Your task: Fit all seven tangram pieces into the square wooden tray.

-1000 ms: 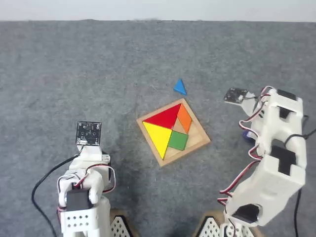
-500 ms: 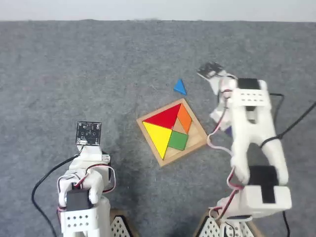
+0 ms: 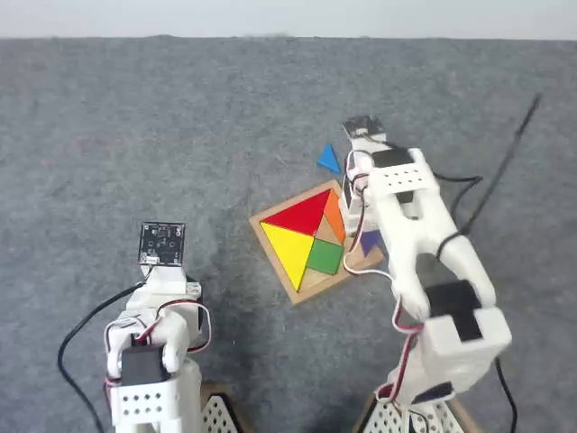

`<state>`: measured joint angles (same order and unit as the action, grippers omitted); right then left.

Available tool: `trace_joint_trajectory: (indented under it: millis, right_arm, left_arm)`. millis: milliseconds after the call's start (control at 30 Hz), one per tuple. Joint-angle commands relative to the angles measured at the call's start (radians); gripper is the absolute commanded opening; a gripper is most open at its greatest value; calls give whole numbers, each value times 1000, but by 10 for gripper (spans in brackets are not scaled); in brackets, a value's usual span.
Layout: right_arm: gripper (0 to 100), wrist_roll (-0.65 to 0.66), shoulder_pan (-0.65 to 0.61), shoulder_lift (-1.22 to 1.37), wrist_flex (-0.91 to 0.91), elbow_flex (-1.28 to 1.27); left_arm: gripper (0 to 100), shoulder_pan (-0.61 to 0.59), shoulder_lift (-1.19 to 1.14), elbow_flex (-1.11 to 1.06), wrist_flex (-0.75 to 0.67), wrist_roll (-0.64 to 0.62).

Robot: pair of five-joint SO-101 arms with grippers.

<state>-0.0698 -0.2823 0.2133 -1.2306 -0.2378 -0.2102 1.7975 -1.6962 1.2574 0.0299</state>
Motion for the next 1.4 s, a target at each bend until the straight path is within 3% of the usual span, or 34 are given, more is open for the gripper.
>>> trace_joint_trajectory:
  millis: [0,433,667,1100,1267,1367]
  right_arm:
    - [144,-95,-8,13,25,11]
    - [144,-109,-88,25,10,23]
    - [143,-276,-85,24,8,25]
    - [143,-279,-110,24,15,23]
    - [12,-281,-122,24,21,25]
    - [27,-281,-127,24,-8,44]
  left_arm:
    - [18,-2,18,13,3,-17]
    - [18,-2,18,13,3,-17]
    - [18,-2,18,13,3,-17]
    - [18,-2,18,13,3,-17]
    - [18,-2,18,13,3,-17]
    - [18,-2,18,13,3,-17]
